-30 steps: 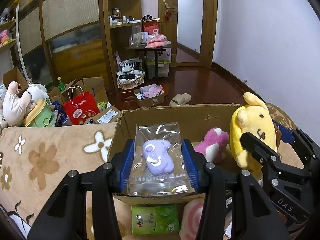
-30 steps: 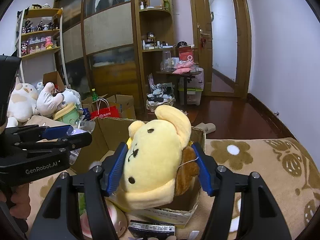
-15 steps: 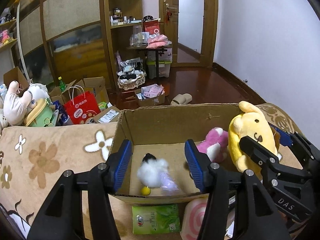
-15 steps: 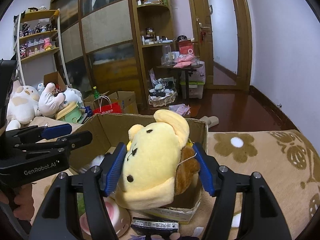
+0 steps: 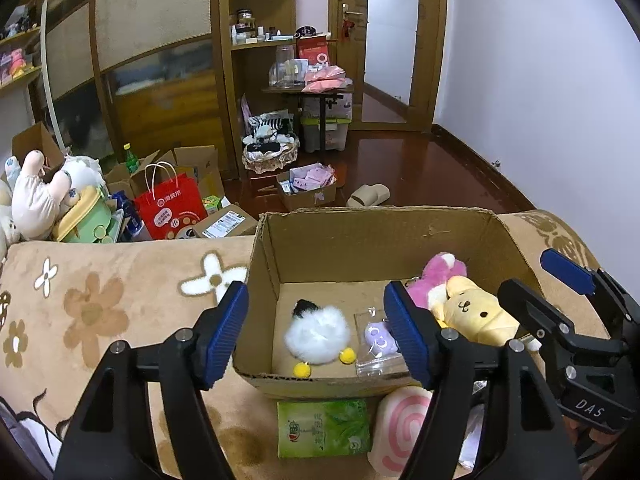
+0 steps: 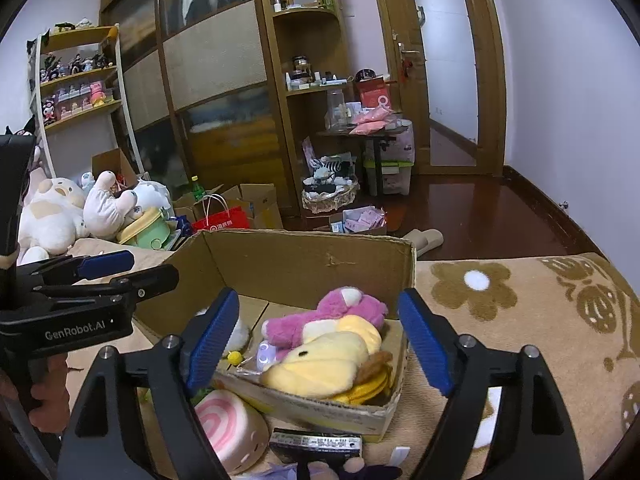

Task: Organize soft objects
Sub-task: 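Open both grippers to drop the bagged toy and yellow dog into the box, then lower the left gripper to the pink swirl cushion while the right gripper approaches the purple-haired doll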

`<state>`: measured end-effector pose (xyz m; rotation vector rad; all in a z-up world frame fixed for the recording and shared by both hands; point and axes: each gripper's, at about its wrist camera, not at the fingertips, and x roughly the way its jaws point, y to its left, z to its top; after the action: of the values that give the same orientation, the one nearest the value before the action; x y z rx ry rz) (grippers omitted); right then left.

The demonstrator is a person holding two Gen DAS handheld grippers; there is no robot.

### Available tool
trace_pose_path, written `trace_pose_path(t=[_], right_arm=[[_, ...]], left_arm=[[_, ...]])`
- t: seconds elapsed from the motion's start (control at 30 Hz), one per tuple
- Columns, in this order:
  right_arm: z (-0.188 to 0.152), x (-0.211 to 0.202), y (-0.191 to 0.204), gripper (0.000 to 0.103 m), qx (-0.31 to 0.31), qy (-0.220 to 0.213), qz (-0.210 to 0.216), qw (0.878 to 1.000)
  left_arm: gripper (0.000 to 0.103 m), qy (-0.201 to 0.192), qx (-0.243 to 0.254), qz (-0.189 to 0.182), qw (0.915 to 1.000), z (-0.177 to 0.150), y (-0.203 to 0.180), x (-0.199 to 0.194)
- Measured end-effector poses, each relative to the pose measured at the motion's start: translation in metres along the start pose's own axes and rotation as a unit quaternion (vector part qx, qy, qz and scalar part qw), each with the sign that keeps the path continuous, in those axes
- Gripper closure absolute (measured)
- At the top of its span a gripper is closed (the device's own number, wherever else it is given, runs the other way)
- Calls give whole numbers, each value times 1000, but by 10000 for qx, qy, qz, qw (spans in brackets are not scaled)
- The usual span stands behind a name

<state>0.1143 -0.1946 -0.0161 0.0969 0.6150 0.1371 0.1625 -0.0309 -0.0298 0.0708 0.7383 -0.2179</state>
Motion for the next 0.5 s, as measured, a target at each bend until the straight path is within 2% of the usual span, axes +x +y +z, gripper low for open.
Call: trace_pose_path(t=[0.1,0.17,0.23,0.4,0.5], right_arm=[[0,-5,1,16,-51,17,30,10000],[1,-9,2,14,-91,17,13,10000],[1,-14,1,9,-91,-23,-6,10000],[2,-24,-3,8,68,-7,-26,10000],[2,-32,-3,2,79,-3,-79,9999]], left_arm=[[32,73,-27,26,10000,-3,1,-3],[24,74,-49,16,10000,-6,2,-7],[20,40,-30,34,10000,-8,-1,-12],[20,79,85,56,9999,-13,-9,-22],[12,131,98,43,9999,-20,-12,-29]])
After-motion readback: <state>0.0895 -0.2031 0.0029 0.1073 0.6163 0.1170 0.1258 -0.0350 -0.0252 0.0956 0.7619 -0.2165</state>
